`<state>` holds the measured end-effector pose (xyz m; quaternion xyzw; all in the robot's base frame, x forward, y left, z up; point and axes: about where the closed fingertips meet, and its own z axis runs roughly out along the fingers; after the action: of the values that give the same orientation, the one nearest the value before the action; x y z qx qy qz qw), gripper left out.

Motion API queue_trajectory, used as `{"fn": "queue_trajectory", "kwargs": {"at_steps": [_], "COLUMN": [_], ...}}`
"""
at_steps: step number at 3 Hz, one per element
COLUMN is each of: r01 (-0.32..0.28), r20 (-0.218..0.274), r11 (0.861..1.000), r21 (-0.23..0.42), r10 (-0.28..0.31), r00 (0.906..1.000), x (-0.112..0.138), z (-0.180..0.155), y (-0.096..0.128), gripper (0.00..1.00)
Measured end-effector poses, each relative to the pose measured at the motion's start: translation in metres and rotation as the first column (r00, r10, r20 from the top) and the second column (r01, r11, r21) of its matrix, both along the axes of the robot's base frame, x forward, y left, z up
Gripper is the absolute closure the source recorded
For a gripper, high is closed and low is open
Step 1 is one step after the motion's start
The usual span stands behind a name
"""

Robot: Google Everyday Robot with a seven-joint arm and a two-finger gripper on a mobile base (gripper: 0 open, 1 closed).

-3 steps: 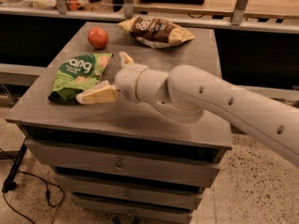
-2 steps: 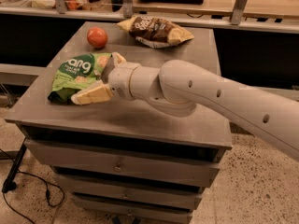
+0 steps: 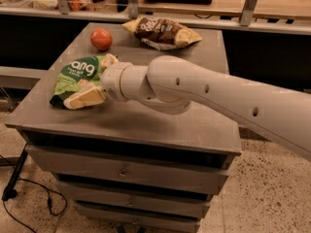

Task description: Move green rice chip bag near brown chip bag

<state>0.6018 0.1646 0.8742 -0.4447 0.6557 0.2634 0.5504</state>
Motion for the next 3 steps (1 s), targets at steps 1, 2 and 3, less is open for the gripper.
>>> {"fn": "queue_trajectory", "kwargs": {"at_steps": [1,2,3], "r01": [0.022,0.041,0.053], "r20": [0.015,0.033,0.053], "r11": [0.999,0.997,0.996], "r21": [-0.038,-0.063,-0.076], "r10": [-0.022,-0.039,-0.049], "r00": [0.9996,0.9987,0.9974], "x": [-0.002,-0.0038,-0.0044], "z": [0.0004,0.0013,0.0038], "y": [0.0049,0.0047,0.0038], "gripper": [0.14,0.31,0.54]}}
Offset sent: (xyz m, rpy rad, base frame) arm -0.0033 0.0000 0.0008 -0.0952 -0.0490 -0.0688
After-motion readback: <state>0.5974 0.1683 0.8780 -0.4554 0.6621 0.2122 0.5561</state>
